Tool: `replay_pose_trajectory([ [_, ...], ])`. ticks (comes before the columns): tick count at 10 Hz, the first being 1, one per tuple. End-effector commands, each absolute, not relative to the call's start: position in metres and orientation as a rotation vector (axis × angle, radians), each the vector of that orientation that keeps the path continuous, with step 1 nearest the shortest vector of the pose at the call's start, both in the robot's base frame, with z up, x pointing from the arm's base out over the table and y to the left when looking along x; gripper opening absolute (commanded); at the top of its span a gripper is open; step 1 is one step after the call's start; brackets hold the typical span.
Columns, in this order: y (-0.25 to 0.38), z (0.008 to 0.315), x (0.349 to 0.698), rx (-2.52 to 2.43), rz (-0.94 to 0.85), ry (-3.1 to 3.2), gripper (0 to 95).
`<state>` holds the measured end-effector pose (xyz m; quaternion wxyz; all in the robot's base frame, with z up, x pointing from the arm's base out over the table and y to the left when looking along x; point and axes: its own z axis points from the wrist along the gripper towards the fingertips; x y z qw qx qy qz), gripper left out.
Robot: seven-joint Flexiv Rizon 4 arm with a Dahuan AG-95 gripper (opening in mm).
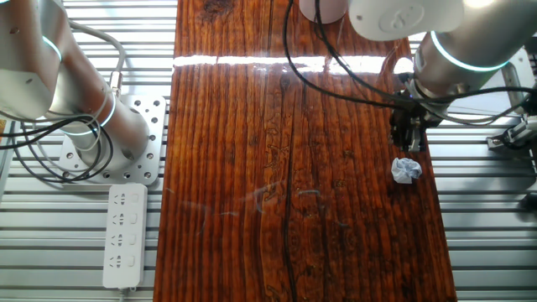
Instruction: Put the garbage in the trash can
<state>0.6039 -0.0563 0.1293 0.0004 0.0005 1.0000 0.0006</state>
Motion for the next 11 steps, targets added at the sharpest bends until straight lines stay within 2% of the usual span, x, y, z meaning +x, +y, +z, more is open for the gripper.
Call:
replay_pose_trajectory([
  [1,-0.0559,0.1336,0.6043,-0.031,0.003,3.146,0.0],
  [11,-0.0539,0.1372,0.608,-0.031,0.014,3.187,0.0],
])
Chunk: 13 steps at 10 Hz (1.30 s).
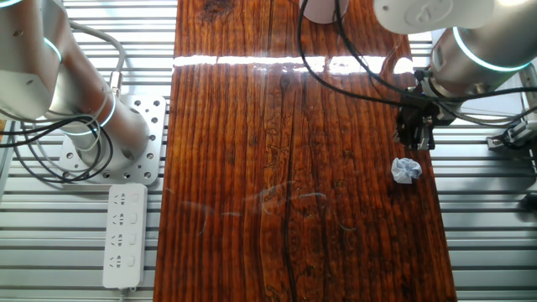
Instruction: Put the garbage in the trash can
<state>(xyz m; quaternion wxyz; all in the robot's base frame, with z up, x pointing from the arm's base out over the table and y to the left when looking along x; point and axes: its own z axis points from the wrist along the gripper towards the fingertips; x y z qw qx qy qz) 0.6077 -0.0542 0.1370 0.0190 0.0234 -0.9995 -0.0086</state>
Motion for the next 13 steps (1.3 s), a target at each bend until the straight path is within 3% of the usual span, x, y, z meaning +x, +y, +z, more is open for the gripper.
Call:
replay_pose_trajectory([
  [1,-0.054,0.137,0.608,0.022,-0.011,-3.096,0.0],
  [2,-0.054,0.137,0.608,0.022,-0.006,-3.095,0.0],
  [3,-0.053,0.14,0.606,0.032,0.007,-3.097,19.0],
  [4,-0.057,0.138,0.606,0.033,0.014,-3.104,19.0],
  [5,-0.065,0.131,0.61,0.036,0.019,-3.129,38.0],
  [6,-0.072,0.127,0.614,0.038,0.021,-3.148,38.0],
  [7,-0.078,0.122,0.617,0.046,0.021,-3.165,57.0],
  [10,-0.089,0.102,0.631,0.054,0.027,-3.195,57.0],
  [11,-0.089,0.096,0.636,0.052,0.029,-3.202,76.0],
  [13,-0.087,0.086,0.647,0.042,0.03,-3.211,76.0],
])
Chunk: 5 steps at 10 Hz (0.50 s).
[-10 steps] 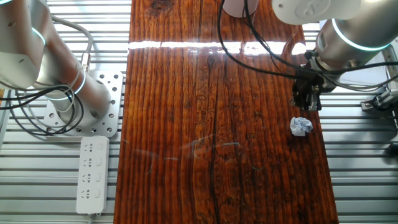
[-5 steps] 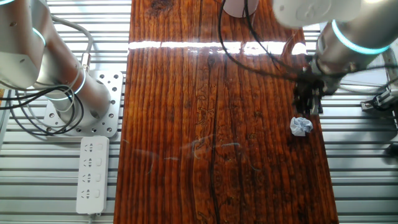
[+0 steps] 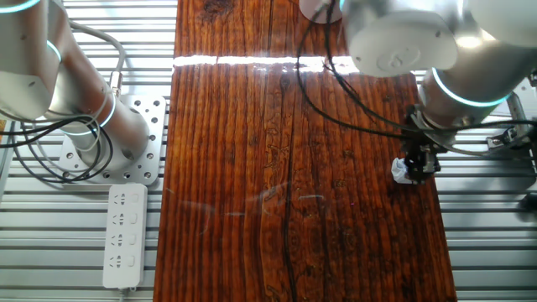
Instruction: Put the garbage in the trash can
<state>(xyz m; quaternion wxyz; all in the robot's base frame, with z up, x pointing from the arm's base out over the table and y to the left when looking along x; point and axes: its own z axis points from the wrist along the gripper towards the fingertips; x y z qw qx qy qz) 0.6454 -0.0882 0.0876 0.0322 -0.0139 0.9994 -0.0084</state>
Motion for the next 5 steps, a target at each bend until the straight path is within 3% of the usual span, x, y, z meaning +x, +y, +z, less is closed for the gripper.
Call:
replay_pose_trajectory([
  [1,-0.087,0.081,0.651,-0.036,-0.036,3.071,76.0],
  [5,-0.093,0.061,0.655,-0.018,-0.021,3.064,76.0],
])
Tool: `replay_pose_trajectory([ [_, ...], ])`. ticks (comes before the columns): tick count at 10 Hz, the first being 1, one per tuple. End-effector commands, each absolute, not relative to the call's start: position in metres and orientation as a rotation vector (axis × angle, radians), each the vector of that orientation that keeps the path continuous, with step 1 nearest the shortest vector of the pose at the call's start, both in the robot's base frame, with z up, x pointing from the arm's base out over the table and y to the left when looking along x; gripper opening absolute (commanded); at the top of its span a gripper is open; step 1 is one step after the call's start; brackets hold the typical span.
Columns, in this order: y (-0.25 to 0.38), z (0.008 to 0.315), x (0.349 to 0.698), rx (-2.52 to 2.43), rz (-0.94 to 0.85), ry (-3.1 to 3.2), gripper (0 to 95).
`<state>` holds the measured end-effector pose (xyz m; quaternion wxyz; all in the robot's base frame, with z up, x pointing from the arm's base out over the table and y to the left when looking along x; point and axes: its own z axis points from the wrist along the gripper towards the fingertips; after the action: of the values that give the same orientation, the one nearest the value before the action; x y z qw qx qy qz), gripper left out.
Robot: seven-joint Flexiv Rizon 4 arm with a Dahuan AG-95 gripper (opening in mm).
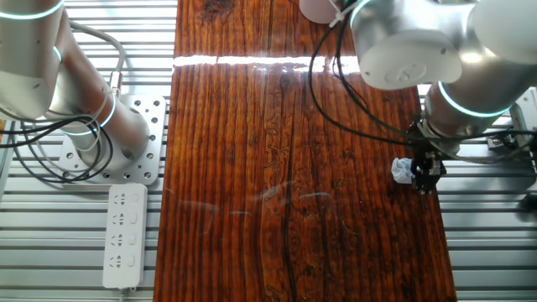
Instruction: Put the garbage in the trash can
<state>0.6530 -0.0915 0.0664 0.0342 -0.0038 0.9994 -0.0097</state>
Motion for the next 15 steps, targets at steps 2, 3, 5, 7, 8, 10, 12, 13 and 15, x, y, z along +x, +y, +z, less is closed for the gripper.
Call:
replay_pose_trajectory([
  [2,-0.092,0.056,0.656,-0.015,-0.016,3.06,76.0],
  [3,-0.092,0.054,0.657,-0.019,-0.017,3.06,76.0],
  [5,-0.091,0.047,0.658,-0.023,-0.016,3.051,76.0],
  [7,-0.091,0.041,0.658,-0.031,-0.018,3.05,76.0],
  [8,-0.09,0.039,0.658,-0.031,-0.019,3.049,76.0],
  [10,-0.087,0.034,0.658,-0.033,-0.019,3.049,76.0],
  [12,-0.087,0.03,0.658,-0.04,-0.019,3.048,76.0],
  [13,-0.087,0.029,0.658,-0.042,-0.02,3.051,76.0],
  [15,-0.087,0.029,0.658,-0.028,-0.019,3.054,57.0],
])
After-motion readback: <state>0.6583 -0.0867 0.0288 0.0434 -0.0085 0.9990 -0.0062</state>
